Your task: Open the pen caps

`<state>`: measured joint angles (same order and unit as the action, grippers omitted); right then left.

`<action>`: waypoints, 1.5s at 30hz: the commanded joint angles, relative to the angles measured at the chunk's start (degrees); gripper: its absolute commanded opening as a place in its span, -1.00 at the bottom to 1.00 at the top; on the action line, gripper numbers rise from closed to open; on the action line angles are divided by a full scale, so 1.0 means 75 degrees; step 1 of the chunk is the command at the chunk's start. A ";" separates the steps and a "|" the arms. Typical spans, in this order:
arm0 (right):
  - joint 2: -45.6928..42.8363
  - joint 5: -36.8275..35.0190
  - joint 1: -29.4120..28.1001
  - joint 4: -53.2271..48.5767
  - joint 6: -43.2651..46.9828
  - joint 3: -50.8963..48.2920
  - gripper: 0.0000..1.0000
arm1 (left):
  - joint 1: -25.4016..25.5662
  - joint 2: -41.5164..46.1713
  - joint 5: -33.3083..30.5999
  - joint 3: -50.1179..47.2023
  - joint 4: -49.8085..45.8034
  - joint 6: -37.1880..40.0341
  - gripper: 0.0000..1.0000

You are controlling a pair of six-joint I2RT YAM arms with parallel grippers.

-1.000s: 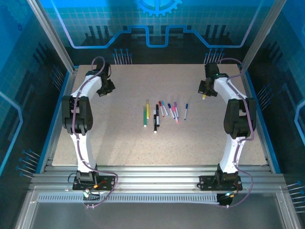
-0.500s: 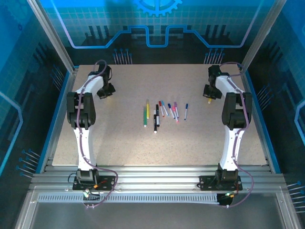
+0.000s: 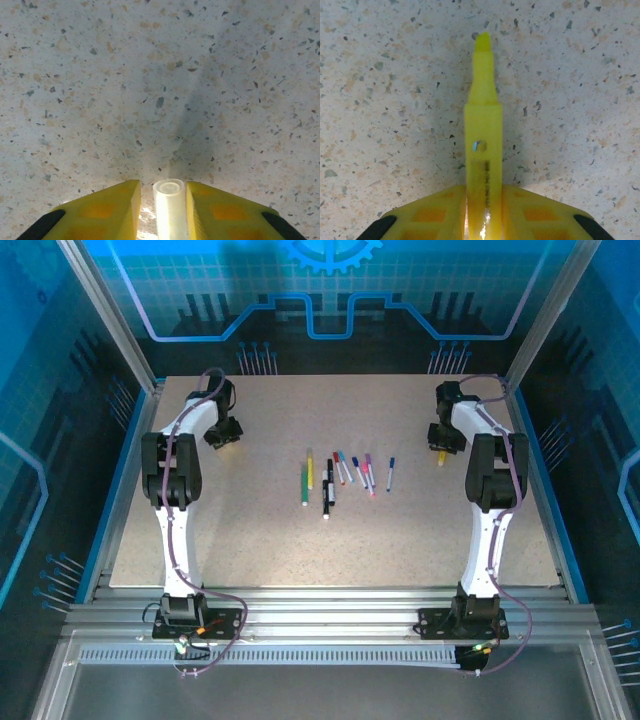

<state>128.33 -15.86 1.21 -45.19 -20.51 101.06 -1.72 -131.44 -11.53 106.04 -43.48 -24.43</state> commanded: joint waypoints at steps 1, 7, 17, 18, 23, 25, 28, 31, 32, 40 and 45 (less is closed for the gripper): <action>0.0022 0.0055 0.0071 -0.0194 0.0107 0.0001 -0.45 | -0.0006 -0.0092 0.0256 0.0229 -0.0202 0.0050 -0.38; -0.0248 0.0049 0.0073 -0.0266 0.0154 0.0036 -0.38 | 0.0006 0.0245 0.0516 0.0228 -0.0167 -0.0088 -0.36; -0.1379 -0.0060 -0.0260 -0.0455 0.0093 0.0156 -0.20 | 0.0352 0.1579 0.0601 0.0106 -0.0226 -0.0188 -0.30; -0.1498 -0.0118 -0.0349 -0.0464 0.0087 0.0120 -0.18 | 0.0427 0.1718 0.0568 0.0060 -0.0226 -0.0180 -0.30; -0.2219 -0.0317 -0.0914 -0.0367 0.0115 -0.0263 -0.14 | 0.1158 0.2575 0.0530 -0.0658 0.0073 -0.0294 -0.28; -0.2558 -0.0259 -0.1216 -0.0162 0.0096 -0.0610 -0.14 | 0.1622 0.2793 0.0412 -0.0967 0.0186 -0.0351 -0.28; -0.3082 -0.0078 -0.1722 0.0124 -0.0003 -0.1232 -0.13 | 0.2305 0.2891 0.0393 -0.1318 0.0354 -0.0538 -0.27; -0.3632 0.0356 -0.2157 0.0525 -0.0158 -0.1979 -0.09 | 0.2839 0.2726 0.0459 -0.1401 0.0440 -0.0690 -0.26; -0.3809 0.0473 -0.2297 0.0634 -0.0191 -0.2222 -0.08 | 0.3004 0.2608 0.0442 -0.1373 0.0434 -0.0691 -0.25; -0.4683 0.1002 -0.3153 0.1051 -0.0390 -0.3573 -0.08 | 0.3550 0.2037 0.0472 -0.1457 0.0518 -0.0888 -0.27; -0.4787 0.1222 -0.3324 0.1209 -0.0491 -0.3945 -0.08 | 0.3627 0.1843 0.0461 -0.1575 0.0542 -0.0904 -0.28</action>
<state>93.65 -8.51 -23.18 -37.95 -22.90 72.53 24.84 -116.66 -8.10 95.29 -39.77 -30.13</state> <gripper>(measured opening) 0.461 0.360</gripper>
